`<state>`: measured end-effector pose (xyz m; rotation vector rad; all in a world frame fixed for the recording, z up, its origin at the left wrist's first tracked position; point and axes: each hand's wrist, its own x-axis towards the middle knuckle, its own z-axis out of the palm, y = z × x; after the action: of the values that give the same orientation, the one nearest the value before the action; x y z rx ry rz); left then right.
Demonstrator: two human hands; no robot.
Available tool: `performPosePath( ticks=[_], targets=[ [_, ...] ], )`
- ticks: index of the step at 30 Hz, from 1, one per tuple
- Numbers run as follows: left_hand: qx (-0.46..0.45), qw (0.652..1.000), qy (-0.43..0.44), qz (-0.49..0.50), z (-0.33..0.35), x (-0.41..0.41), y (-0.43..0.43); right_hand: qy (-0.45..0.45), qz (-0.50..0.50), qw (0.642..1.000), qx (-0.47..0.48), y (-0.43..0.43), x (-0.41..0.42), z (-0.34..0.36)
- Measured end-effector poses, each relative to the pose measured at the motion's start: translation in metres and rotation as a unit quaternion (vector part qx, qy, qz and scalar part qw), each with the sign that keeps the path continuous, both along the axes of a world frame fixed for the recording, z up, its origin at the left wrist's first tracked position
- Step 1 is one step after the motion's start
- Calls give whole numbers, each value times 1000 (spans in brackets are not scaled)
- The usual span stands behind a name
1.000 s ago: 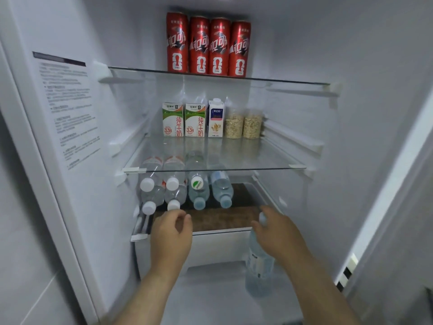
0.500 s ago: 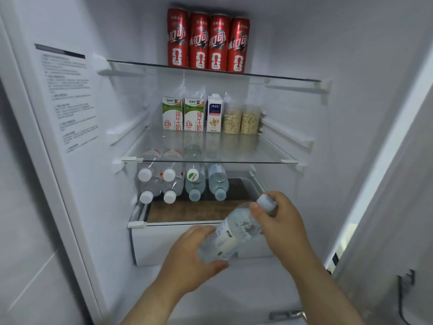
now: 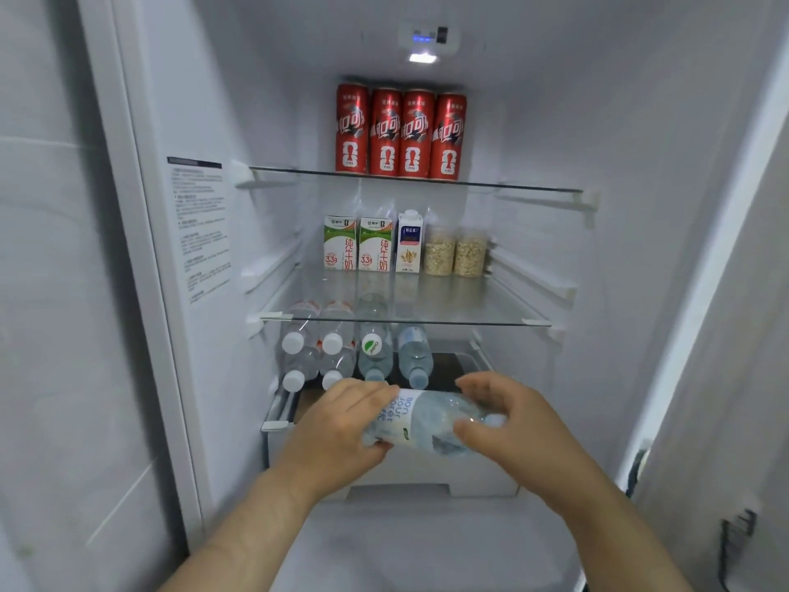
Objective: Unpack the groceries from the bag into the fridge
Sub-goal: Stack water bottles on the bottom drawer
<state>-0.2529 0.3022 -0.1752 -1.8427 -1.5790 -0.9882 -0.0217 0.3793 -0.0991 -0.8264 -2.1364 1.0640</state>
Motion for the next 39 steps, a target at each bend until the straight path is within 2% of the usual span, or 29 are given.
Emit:
performPosePath(
  ticks=[2, 4, 8, 11, 16, 20, 24, 39],
  targets=[
    [2, 999, 32, -20, 5, -3, 4, -55, 32, 998, -2, 0, -1, 5],
    [-4, 998, 51, -32, 9, -5, 9, -73, 34, 997, -4, 1, -3, 6],
    [6, 998, 50, -25, 9, -8, 26, -13, -13, 999, -32, 5, -6, -2],
    [-5, 1000, 16, -10, 3, -5, 34, 34, -56, 997, -50, 10, -11, -13],
    [-59, 995, -66, 37, -20, -19, 27, 81, -116, 989, -46, 23, -10, -26],
    [-149, 979, -119, 76, -39, -31, 23, 133, -151, 978, -64, 32, -9, -34],
    [-219, 969, -80, 85, -44, -39, 29, 150, -179, 971, -54, 38, -17, -40],
    [-214, 964, -119, 104, -42, -53, 39, 176, -211, 961, -22, 58, -80, -44]
  ],
)
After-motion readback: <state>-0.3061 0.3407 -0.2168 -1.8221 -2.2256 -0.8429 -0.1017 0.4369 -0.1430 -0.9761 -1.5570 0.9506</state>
